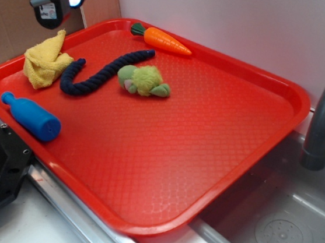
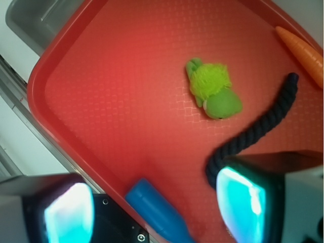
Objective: Grab the green animal.
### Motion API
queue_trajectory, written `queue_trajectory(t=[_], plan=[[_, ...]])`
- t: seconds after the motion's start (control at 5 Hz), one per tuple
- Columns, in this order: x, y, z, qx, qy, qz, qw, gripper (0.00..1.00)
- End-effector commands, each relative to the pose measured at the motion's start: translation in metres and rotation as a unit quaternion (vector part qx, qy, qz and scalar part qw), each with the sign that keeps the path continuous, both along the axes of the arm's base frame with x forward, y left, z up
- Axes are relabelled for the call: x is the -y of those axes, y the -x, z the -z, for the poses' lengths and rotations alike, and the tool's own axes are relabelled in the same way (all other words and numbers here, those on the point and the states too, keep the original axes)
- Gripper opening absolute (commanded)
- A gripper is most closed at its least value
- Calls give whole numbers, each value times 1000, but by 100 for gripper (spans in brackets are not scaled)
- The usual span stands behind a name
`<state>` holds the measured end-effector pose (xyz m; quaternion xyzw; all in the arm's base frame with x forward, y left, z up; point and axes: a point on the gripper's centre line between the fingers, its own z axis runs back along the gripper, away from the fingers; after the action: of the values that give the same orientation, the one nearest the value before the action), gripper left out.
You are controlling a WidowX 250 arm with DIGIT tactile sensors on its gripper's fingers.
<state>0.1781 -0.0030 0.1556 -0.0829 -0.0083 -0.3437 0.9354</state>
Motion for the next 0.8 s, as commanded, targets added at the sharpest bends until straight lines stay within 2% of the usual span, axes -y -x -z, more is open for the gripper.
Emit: queue_trajectory(t=[0.0, 0.2, 0.4, 0.6], plan=[[4, -7, -11, 23, -2, 4, 1000, 100], [-10, -47, 22, 13, -39, 45, 998, 100], [-12, -80, 67, -31, -52, 74, 995, 100], [-7, -94, 101, -40, -64, 82, 994, 100]])
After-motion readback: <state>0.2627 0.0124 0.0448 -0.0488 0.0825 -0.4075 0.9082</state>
